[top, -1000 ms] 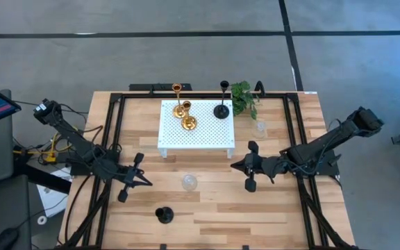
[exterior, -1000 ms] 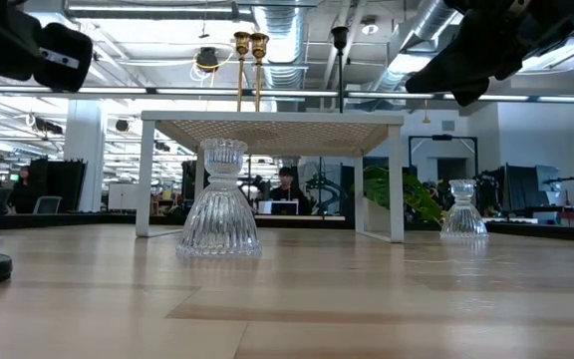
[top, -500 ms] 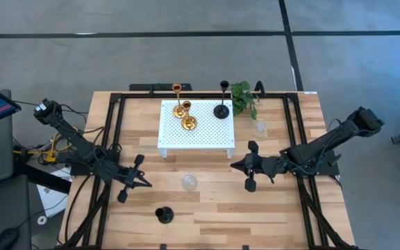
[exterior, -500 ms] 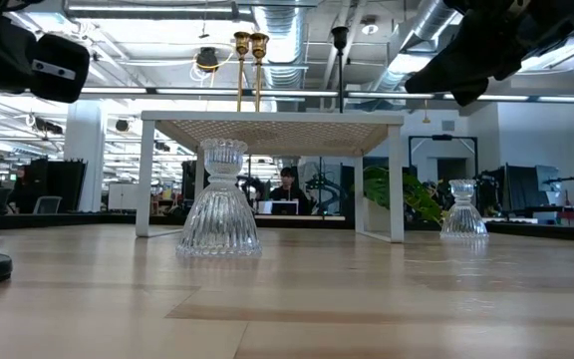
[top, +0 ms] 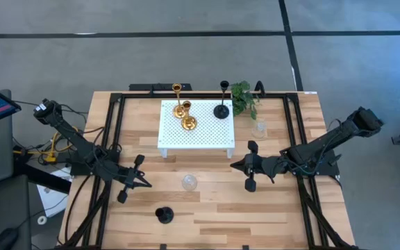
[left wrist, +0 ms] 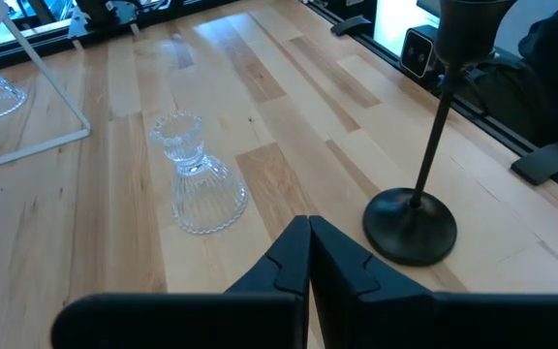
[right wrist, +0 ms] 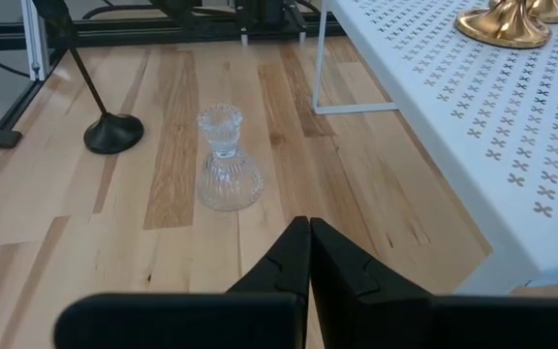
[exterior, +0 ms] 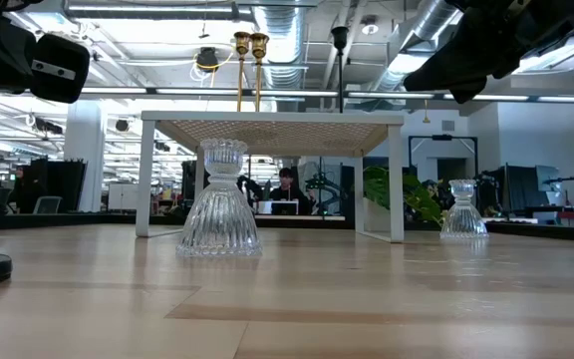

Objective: Pick & Place candle stick holders
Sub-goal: Put the black candle holder on the shelf

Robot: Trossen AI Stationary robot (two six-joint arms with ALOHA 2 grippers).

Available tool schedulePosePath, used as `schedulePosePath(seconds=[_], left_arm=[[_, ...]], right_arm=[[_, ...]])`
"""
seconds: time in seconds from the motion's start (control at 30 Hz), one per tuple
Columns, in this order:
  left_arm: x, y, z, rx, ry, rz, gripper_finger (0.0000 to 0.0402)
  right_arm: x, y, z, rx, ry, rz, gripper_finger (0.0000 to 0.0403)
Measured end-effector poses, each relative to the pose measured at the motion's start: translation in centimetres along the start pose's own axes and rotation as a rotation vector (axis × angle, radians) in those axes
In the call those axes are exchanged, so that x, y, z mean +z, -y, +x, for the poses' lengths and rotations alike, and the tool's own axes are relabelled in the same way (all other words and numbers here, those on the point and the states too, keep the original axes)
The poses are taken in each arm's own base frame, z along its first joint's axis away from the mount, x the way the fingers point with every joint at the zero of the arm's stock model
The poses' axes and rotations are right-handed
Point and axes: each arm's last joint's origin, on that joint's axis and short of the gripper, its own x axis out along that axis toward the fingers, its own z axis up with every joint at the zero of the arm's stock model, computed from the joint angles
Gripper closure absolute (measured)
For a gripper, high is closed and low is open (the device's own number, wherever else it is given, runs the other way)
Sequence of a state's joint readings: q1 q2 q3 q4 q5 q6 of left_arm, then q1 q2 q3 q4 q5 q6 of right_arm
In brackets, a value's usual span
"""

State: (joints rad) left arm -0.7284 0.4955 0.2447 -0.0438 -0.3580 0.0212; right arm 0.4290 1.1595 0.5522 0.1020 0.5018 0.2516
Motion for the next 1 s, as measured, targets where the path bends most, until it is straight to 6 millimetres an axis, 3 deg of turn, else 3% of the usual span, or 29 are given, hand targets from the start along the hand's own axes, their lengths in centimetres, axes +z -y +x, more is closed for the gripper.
schedulePosePath(seconds=[0.2, 0.47, 0.83, 1.0], left_arm=[[-0.3, 0.2, 0.5, 0.015, -0.034, 0.014, 0.0396], [1.2, 0.8, 1.7, -0.047, 0.109, 0.118, 0.0396], [-0.5, 2.0, 3.8, -0.183, -0.026, 0.149, 0.0396], [-0.5, 2.7, 5.0, -0.280, 0.020, 0.138, 0.0396]], right_arm=[[0.0, 0.0, 0.0, 0.001, 0.000, -0.001, 0.0403], [0.0, 0.0, 0.0, 0.001, 0.000, -0.001, 0.0403], [0.0, 0.0, 0.0, 0.003, -0.002, -0.001, 0.0403], [0.0, 0.0, 0.0, 0.003, -0.002, -0.001, 0.0403]])
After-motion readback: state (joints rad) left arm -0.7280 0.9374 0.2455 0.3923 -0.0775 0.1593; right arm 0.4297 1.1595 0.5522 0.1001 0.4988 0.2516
